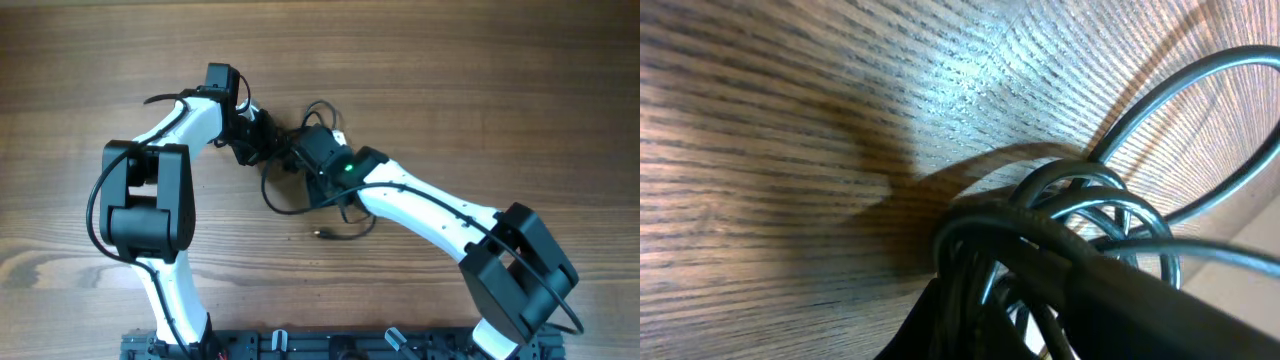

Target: Untangle cables

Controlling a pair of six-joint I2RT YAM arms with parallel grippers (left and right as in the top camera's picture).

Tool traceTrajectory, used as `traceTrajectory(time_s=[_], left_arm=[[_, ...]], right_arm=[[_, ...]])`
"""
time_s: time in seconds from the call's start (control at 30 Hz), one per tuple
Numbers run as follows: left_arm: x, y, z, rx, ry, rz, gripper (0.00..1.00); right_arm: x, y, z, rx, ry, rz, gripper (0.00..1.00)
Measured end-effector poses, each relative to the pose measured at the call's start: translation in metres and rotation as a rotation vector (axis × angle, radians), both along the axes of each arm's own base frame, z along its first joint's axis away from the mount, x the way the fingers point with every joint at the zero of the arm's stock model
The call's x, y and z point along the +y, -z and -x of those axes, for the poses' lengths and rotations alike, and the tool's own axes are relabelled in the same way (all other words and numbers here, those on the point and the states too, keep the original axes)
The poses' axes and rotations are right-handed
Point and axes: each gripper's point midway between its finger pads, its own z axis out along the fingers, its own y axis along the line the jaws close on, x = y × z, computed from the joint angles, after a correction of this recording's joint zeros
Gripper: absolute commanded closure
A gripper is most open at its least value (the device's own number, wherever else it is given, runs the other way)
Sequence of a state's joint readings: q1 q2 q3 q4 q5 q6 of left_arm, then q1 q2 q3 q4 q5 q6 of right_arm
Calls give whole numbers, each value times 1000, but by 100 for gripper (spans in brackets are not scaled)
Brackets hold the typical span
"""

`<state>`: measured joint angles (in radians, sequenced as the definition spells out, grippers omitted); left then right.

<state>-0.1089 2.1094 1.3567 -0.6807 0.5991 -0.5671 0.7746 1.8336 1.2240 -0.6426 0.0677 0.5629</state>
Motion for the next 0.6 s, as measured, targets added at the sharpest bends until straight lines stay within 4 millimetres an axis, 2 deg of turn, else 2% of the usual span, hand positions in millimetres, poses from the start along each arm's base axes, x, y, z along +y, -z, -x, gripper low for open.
traceTrajectory(time_s=[0.27,0.47,0.6], left_arm=[[0,0,0,0,0,-1,93],[0,0,0,0,0,-1,94],[0,0,0,-1,0,-1,93]], right_arm=[[-16,0,-12,-11,80,19,89],[-39,1,-29,11,283,-18,87],[-41,1,-31,22,377,-43,81]])
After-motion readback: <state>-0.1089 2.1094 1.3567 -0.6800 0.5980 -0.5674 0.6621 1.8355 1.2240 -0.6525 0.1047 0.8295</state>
